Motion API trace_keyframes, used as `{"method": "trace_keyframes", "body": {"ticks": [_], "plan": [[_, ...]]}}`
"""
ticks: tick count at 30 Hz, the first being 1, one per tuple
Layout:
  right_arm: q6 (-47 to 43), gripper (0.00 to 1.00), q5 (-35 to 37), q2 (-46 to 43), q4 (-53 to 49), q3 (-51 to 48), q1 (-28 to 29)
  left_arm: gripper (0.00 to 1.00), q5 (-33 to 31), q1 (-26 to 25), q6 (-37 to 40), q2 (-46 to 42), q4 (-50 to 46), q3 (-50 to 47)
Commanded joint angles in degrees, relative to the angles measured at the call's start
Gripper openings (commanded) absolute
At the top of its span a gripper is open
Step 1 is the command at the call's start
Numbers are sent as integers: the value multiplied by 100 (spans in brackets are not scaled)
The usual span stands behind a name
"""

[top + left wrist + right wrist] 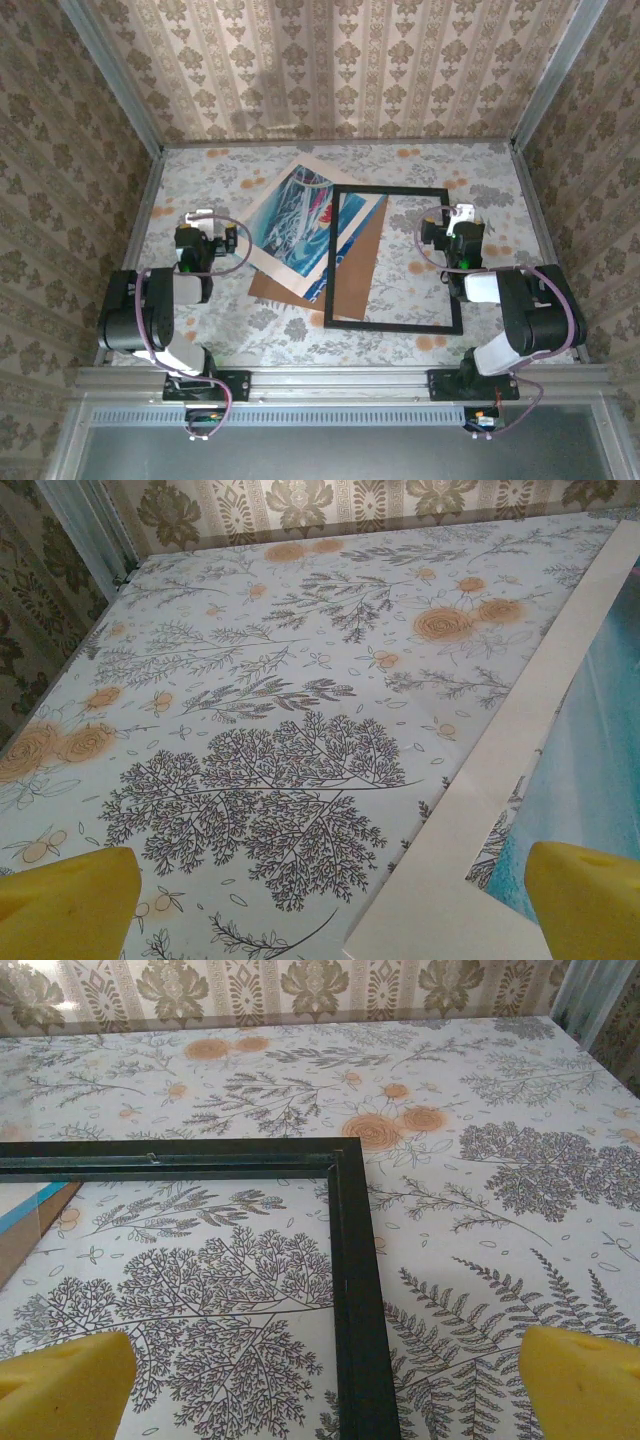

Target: Put the photo into the frame

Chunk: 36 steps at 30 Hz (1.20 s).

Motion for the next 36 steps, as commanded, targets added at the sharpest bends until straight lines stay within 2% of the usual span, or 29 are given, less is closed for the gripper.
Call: {"method": "trace_keyframes", "body": {"ticks": [1, 28, 32, 36], "plan": [[-17, 100, -96, 13, 198, -24, -21, 100, 145, -37, 139, 13, -2, 79], [-17, 100, -100, 12, 193, -24, -28, 100, 87, -2, 68, 15, -57, 107], [-17, 100, -44, -57, 181, -40, -11, 100, -252, 52, -150, -120, 158, -53], [60, 100, 169, -648, -452, 32, -2, 100, -397, 130, -299, -773, -666, 97]]}}
